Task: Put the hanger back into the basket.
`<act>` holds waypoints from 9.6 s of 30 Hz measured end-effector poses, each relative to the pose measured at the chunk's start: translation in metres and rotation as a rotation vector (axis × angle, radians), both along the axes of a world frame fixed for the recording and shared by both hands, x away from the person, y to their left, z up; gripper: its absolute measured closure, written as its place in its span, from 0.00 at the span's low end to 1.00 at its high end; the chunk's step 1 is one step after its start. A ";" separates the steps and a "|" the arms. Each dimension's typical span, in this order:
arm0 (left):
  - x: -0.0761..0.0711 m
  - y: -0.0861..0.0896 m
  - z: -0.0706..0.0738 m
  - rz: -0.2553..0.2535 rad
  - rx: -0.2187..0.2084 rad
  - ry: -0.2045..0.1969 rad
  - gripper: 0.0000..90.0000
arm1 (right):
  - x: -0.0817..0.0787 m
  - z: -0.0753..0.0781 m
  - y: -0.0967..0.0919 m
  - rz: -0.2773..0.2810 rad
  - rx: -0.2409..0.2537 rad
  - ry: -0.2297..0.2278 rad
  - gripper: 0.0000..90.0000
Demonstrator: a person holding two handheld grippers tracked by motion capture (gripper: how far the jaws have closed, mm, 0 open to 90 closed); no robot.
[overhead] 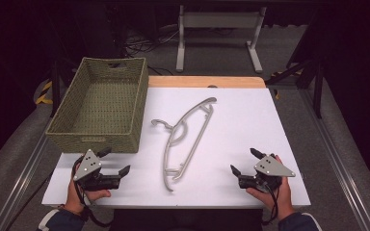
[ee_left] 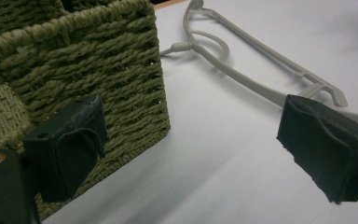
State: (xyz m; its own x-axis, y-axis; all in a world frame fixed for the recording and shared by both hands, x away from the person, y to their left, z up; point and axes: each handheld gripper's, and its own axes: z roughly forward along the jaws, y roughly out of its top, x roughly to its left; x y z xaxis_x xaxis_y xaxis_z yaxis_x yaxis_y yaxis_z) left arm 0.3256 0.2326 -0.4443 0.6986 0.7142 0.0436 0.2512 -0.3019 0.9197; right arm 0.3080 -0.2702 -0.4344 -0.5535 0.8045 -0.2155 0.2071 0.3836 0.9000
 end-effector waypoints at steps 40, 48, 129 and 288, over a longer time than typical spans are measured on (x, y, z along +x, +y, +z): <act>0.043 -0.123 0.000 -0.004 0.184 0.340 0.39 | 0.009 -0.004 0.007 0.023 -0.047 0.034 0.17; 0.070 -0.147 -0.007 0.037 0.290 0.428 0.51 | 0.010 -0.006 0.008 0.039 -0.072 0.062 0.18; 0.070 -0.128 0.108 0.078 0.194 0.009 0.91 | 0.011 -0.006 -0.002 0.049 -0.041 0.061 0.18; 0.058 0.014 0.105 0.062 -0.006 -0.281 0.07 | 0.030 0.010 0.009 -0.008 0.024 0.036 0.16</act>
